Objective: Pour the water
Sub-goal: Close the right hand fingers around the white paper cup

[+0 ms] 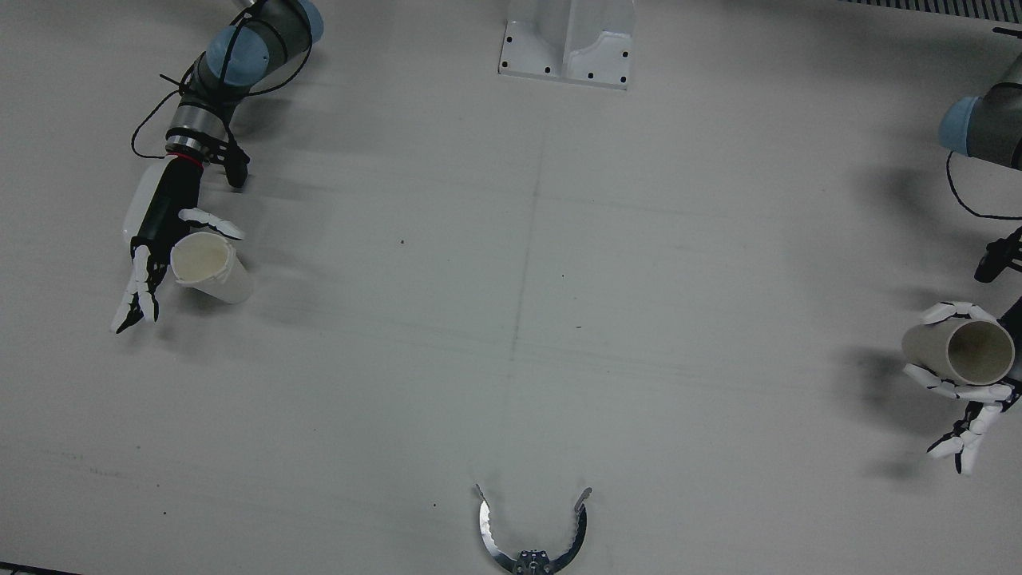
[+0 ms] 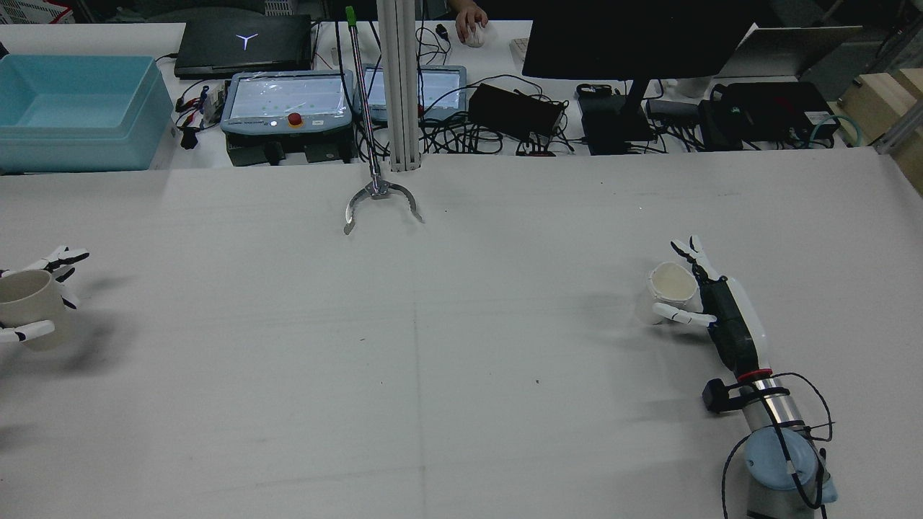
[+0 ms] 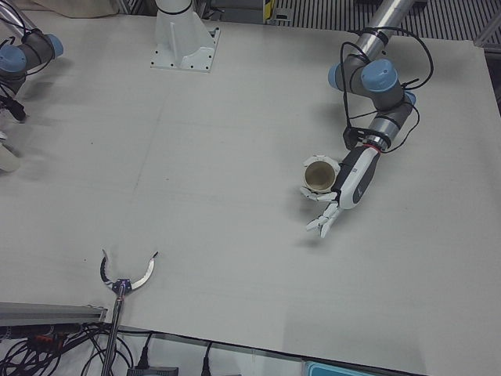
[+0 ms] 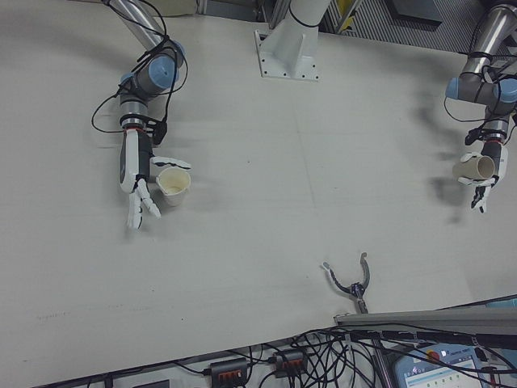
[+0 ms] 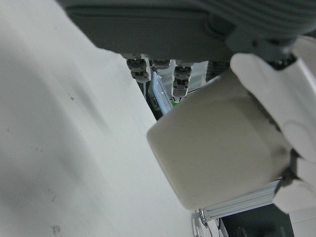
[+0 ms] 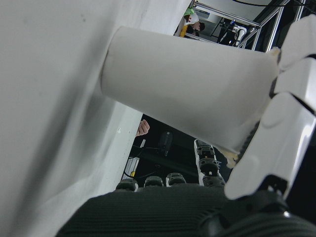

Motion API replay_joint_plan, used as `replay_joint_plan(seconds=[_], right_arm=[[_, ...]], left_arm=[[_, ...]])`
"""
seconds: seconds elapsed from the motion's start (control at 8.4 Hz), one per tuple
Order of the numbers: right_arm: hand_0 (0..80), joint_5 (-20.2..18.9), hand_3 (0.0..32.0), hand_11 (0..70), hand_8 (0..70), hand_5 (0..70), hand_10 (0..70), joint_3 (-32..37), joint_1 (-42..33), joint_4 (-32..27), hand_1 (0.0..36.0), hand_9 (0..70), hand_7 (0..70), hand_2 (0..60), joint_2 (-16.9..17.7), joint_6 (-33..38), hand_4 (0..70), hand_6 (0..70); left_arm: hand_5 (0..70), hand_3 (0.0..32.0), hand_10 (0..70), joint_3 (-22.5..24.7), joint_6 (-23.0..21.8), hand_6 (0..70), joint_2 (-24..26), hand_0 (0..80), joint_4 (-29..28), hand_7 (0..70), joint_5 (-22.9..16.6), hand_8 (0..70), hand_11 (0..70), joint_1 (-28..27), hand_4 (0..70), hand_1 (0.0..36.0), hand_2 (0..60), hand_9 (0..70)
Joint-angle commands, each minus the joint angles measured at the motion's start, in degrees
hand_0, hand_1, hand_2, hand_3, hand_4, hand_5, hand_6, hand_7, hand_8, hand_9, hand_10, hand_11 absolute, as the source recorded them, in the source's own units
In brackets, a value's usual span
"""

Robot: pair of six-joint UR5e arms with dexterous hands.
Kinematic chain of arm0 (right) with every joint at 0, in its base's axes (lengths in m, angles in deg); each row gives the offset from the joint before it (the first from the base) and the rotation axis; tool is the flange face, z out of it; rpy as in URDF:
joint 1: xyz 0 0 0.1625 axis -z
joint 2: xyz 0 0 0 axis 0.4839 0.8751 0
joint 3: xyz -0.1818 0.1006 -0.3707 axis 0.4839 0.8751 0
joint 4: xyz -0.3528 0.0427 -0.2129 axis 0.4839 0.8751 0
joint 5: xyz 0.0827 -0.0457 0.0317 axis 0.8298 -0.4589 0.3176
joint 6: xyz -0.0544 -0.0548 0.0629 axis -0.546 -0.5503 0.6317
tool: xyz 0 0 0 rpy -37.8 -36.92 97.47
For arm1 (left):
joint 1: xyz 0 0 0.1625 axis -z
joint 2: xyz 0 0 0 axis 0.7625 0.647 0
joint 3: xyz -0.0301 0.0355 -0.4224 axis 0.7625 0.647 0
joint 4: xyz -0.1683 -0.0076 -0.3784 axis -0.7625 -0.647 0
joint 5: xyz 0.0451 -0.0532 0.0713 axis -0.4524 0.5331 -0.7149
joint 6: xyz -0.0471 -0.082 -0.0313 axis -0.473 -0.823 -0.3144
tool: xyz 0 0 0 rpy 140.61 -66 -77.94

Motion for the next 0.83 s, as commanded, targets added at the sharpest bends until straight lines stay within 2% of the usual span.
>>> replay_joint_plan(seconds=[0.0,0.24,0.48,0.71], right_arm=[[46.5,-0.1,2.2,0.0,0.0,10.8,0.0,-0.4,0.5,0.1,13.6,0.0,4.6,11.9,-0.8,0.1,6.4,0.6],[47.4,0.0,0.6,0.0,0.0,11.6,0.0,0.0,0.9,0.0,14.5,0.0,6.9,12.6,-0.9,0.0,8.8,1.9],[47.5,0.1,0.0,0.0,0.3,18.2,0.0,0.0,0.9,0.0,14.5,1.8,16.1,14.6,-0.7,0.1,12.2,6.6],[47.1,0.1,0.0,4.1,6.4,25.2,2.0,0.0,1.0,0.1,13.3,10.3,23.7,15.7,-0.9,-0.1,15.5,11.6]], left_arm=[[70.0,0.0,5.9,0.0,0.1,9.0,-0.2,36.2,-0.2,15.7,0.0,0.8,8.6,0.2,70.0,25.7,60.0,1.7],[70.0,0.0,6.0,0.0,0.1,9.0,-0.2,36.2,-0.2,15.5,0.0,0.8,8.6,0.2,70.0,25.7,60.0,1.7],[70.0,0.0,6.0,-0.1,0.0,8.8,-0.2,35.2,-0.3,15.4,0.0,0.7,8.6,0.2,70.0,25.4,60.0,1.6],[70.0,0.0,6.0,-0.1,0.0,8.9,-0.2,35.2,-0.3,15.4,0.0,0.7,8.5,0.2,70.0,25.4,60.0,1.6]])
